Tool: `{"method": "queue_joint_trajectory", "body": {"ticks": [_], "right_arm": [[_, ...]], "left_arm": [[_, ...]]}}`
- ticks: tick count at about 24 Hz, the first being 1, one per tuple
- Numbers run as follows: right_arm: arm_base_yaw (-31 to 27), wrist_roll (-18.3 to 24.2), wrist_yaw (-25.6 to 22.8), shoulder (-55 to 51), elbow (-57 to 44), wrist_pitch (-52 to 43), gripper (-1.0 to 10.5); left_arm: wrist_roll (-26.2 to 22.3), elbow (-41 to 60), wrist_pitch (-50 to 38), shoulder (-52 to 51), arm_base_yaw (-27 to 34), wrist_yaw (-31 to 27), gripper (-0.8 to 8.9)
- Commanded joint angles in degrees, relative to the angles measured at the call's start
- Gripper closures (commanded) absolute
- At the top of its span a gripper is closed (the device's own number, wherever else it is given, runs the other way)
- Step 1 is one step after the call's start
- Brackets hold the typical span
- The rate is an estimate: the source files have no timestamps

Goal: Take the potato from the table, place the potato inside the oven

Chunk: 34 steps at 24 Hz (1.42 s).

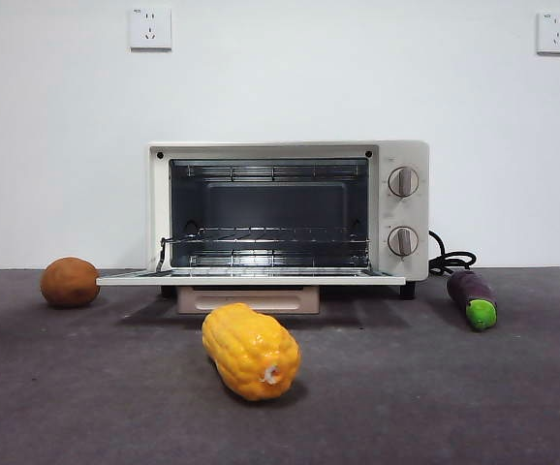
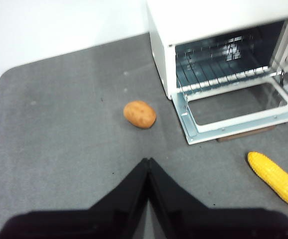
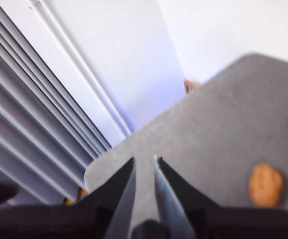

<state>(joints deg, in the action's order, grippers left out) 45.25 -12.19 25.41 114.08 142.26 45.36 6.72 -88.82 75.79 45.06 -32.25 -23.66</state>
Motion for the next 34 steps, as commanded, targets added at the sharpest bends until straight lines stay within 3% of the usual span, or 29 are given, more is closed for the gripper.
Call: {"method": "queue_joint_trajectory", "body": {"ticks": [1, 9, 16, 25, 27, 34], "right_arm": [[0.9, 0.1, -1.4, 6.7, 8.0, -0.9, 8.8], [1.9, -1.7, -4.9, 17.2, 13.8, -9.7, 8.8], [3.1, 0.4, -10.8, 24.3, 13.8, -17.4, 8.8], [4.3, 6.3, -18.8, 31.6, 13.8, -23.2, 8.7], [4.7, 8.1, -21.2, 33.0, 13.8, -24.3, 8.1], [5.0, 9.6, -23.6, 37.0, 13.8, -24.7, 7.8]], "left_arm": [[1.5, -0.2, -0.3, -1.9, 0.2, -0.4, 8.20], [4.2, -0.2, -0.3, -5.9, 0.2, -0.1, 8.20], [4.0, -0.2, -0.3, -6.1, 0.2, -0.1, 8.20], [2.9, -0.2, -0.3, -6.1, 0.2, -0.4, 8.20], [2.3, -0.2, -0.2, -6.1, 0.2, -0.3, 8.20], [2.1, -0.2, -0.2, -6.1, 0.2, -0.3, 8.20]]}}
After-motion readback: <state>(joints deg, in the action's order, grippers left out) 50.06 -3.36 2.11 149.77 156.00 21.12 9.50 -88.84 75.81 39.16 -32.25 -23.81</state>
